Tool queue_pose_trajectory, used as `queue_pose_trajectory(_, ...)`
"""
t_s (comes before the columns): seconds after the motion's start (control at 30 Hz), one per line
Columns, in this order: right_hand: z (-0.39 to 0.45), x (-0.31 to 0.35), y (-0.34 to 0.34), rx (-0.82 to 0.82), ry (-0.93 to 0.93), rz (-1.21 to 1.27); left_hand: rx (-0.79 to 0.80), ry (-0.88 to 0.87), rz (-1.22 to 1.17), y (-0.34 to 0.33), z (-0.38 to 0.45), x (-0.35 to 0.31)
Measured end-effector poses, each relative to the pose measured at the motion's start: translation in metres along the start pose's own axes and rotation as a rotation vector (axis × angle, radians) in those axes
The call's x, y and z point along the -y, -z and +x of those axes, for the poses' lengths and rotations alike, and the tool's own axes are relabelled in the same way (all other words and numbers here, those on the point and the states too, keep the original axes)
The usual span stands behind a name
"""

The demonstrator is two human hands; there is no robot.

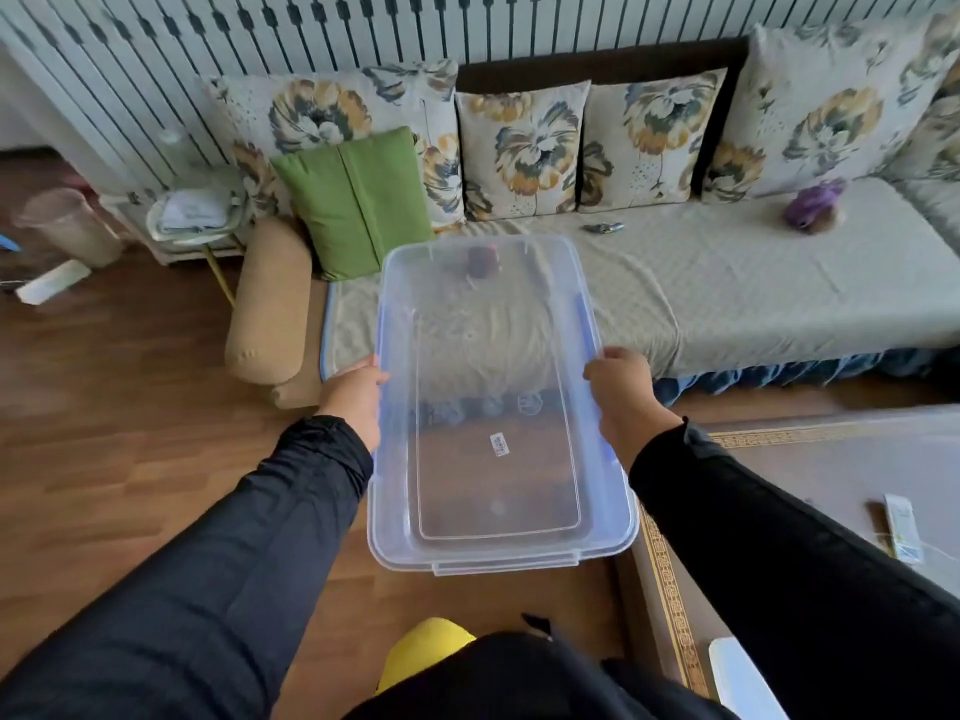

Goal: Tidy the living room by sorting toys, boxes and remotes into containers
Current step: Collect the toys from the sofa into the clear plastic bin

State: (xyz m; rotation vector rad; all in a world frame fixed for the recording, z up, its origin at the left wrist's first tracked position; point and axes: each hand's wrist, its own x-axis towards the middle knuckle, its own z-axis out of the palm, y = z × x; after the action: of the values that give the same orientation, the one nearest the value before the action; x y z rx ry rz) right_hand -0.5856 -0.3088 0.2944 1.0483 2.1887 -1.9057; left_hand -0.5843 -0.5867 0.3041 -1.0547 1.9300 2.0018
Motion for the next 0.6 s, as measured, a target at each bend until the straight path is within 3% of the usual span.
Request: queue_pose_trajectory(0.6, 0.131, 0.061, -0.143, -0.038, -0.109, 0.013, -0.077, 0.082, 0.062, -0.015, 0.179, -0.103)
